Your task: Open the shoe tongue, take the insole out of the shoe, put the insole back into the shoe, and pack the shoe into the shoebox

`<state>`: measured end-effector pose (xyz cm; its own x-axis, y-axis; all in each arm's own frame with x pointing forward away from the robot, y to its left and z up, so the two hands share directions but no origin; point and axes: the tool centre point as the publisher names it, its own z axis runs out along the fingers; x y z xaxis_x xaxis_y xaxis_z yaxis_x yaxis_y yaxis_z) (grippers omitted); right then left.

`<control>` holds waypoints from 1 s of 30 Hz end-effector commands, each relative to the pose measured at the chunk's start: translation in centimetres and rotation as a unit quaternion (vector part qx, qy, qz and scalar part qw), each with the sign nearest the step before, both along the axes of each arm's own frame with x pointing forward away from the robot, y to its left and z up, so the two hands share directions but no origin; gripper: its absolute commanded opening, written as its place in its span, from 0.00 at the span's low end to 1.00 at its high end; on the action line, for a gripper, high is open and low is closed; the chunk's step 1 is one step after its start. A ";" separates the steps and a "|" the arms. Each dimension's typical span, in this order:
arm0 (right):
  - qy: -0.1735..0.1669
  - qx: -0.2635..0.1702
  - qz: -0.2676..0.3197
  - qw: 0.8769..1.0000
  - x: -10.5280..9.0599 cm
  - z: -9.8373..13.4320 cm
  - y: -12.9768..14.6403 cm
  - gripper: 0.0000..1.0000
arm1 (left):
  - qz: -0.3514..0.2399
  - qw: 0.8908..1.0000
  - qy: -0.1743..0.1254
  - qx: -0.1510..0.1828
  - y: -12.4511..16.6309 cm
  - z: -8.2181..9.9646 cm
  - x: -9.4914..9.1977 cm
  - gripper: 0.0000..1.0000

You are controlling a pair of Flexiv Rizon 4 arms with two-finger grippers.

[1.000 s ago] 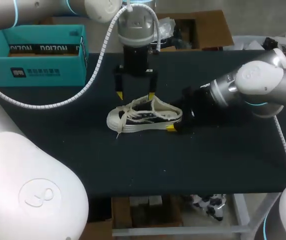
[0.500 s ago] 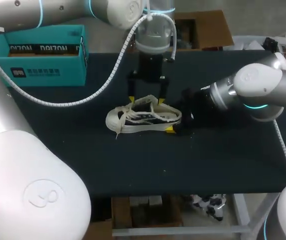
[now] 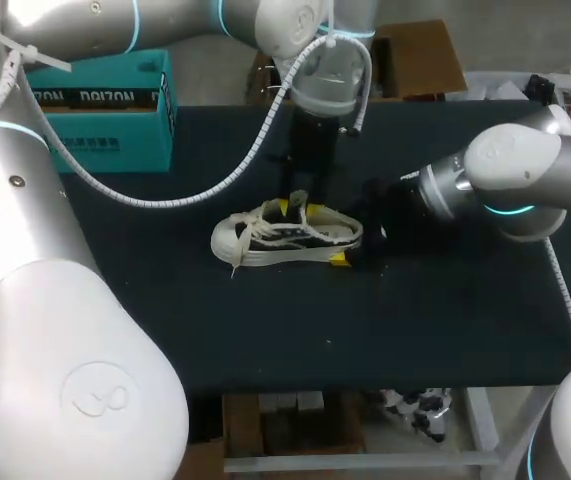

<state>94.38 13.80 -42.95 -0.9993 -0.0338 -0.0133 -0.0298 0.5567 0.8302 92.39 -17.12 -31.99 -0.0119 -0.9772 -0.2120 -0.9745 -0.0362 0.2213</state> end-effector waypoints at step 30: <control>-0.001 0.003 0.001 1.000 -0.2 -0.4 0.1 0.00 | 0.059 0.983 0.007 -0.173 11.3 -2.7 2.2 0.00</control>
<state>94.31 14.00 -42.92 -0.9993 -0.0349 -0.0129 -0.0301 0.5553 0.8311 93.55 -6.55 -33.50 0.0838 -0.9954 0.0472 -0.9758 -0.0723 0.2065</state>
